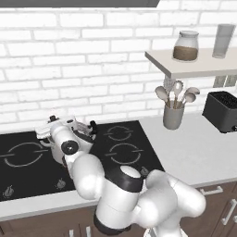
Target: Put the mushroom and tomato in the pot. Retrieve the spatula and lightly stir the vegetables in the pot.
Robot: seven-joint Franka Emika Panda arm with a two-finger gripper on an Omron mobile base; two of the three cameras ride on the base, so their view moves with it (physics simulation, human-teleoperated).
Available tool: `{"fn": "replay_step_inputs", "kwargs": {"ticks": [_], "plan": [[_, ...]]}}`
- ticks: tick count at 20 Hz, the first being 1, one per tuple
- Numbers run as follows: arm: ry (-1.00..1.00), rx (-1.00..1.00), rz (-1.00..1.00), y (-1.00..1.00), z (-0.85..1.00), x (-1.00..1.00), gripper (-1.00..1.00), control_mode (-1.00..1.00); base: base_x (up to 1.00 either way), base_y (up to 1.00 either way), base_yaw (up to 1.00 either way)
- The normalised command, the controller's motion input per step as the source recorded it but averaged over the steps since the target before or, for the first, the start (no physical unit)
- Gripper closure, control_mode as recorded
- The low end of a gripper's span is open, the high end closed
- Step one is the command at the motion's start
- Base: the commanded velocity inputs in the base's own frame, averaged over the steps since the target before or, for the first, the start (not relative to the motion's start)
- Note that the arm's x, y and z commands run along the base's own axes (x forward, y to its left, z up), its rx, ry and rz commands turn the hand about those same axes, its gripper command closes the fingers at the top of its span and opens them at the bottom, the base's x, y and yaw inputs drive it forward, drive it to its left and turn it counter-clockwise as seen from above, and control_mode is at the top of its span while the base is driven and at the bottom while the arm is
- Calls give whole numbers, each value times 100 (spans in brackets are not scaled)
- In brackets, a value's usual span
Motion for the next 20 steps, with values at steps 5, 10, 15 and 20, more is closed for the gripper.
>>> {"fn": "replay_step_inputs", "kwargs": {"ticks": [5, 10, 15, 20], "plan": [[14, -1, 0, -38, 2, -13, 100, -100, 0, 0, 0], [1, -5, 0, -62, 23, -19, 100, -100, 0, 0, 0], [0, -9, 0, -42, 4, -39, 100, -100, 0, 0, 0], [0, 0, 3, 6, -8, 52, 100, -100, 0, 0, 0]]}}
